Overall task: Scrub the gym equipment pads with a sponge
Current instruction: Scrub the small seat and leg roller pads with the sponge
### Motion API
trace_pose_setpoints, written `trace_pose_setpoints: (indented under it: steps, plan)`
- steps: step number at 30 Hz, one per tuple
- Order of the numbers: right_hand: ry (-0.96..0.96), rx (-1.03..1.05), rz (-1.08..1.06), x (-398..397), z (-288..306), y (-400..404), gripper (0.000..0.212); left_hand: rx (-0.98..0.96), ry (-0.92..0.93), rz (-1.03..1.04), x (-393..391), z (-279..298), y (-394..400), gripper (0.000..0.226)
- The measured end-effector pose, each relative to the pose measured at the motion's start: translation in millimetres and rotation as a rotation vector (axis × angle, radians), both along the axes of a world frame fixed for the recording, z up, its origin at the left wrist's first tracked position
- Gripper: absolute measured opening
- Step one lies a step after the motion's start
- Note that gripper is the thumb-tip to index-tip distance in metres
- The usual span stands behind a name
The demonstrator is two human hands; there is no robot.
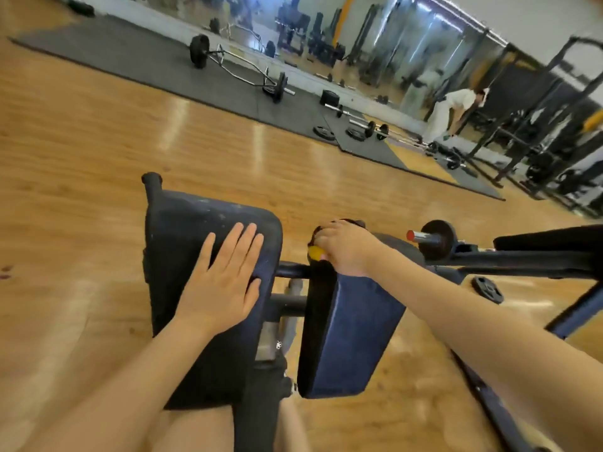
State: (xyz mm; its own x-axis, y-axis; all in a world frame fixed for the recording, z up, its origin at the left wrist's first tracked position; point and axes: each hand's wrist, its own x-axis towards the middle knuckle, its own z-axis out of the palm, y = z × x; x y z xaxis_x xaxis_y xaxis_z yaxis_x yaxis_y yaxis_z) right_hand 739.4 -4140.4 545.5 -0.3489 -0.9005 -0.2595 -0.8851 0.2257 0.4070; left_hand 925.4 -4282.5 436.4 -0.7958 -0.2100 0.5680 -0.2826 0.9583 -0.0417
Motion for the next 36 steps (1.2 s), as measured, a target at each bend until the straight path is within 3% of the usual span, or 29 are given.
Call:
trace_pose_setpoints:
  steps: [4, 11, 18, 23, 27, 31, 36]
  plan:
    - [0.154, 0.046, 0.089, 17.0, -6.9, 13.8, 0.033, -0.016, 0.036, -0.018, -0.2, -5.0, -0.2, 0.067]
    - [0.144, 0.273, 0.180, 64.0, -45.9, 62.5, 0.043, -0.047, 0.053, -0.026, 0.3, -6.8, -1.9, 0.066]
    - [0.158, 0.084, 0.231, 52.1, -41.2, 62.9, 0.054, -0.069, 0.068, -0.031, -2.3, -7.0, -1.9, 0.068]
    - [0.201, 0.093, 0.211, 56.2, -59.1, 68.5, 0.051, -0.095, 0.076, -0.017, -3.2, -6.8, -1.9, 0.069]
    - [0.134, 0.208, 0.357, 65.1, -83.6, 82.9, 0.048, -0.090, 0.092, -0.015, -2.9, -7.6, -0.3, 0.068]
    - [0.149, 0.117, 0.455, 54.8, -77.6, 83.4, 0.045, -0.147, 0.075, 0.033, -3.3, -10.4, -0.7, 0.068]
    - [0.256, -0.105, 0.158, 54.3, -69.8, 54.2, 0.048, -0.175, 0.071, 0.055, -2.9, -9.9, -1.3, 0.068]
